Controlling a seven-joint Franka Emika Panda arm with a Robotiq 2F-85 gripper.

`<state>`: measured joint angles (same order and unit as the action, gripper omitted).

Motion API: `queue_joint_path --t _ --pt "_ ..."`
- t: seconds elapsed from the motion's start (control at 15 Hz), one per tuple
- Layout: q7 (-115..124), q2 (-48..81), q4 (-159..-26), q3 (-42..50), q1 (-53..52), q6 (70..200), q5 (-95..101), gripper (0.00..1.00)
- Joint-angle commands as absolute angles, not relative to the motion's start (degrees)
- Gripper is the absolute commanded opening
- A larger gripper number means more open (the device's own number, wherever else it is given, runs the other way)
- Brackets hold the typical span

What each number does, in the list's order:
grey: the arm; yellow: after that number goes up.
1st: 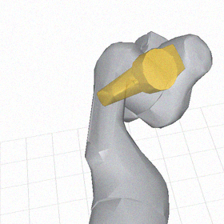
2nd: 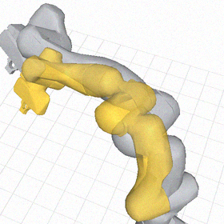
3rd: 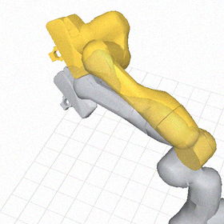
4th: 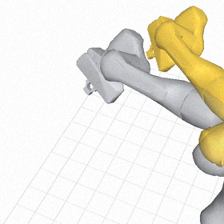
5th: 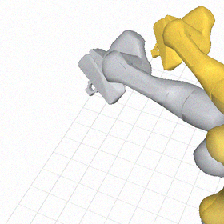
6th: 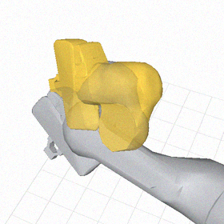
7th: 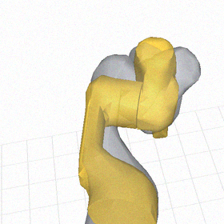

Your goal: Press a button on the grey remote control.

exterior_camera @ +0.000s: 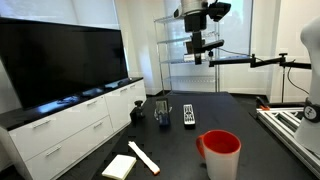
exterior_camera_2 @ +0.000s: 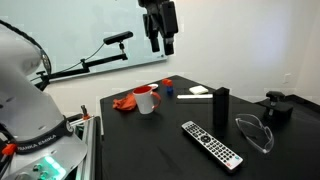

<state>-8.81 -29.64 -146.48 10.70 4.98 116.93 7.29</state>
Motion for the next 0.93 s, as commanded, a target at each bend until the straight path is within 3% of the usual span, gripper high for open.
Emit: queue_joint_path --t 0.0,0.87 --pt "-10.22 -27.42 -145.42 11.41 6.11 118.81 6.10 1.00" --pt "-10.10 -22.88 -144.91 12.93 9.64 122.24 6.28 0.98"
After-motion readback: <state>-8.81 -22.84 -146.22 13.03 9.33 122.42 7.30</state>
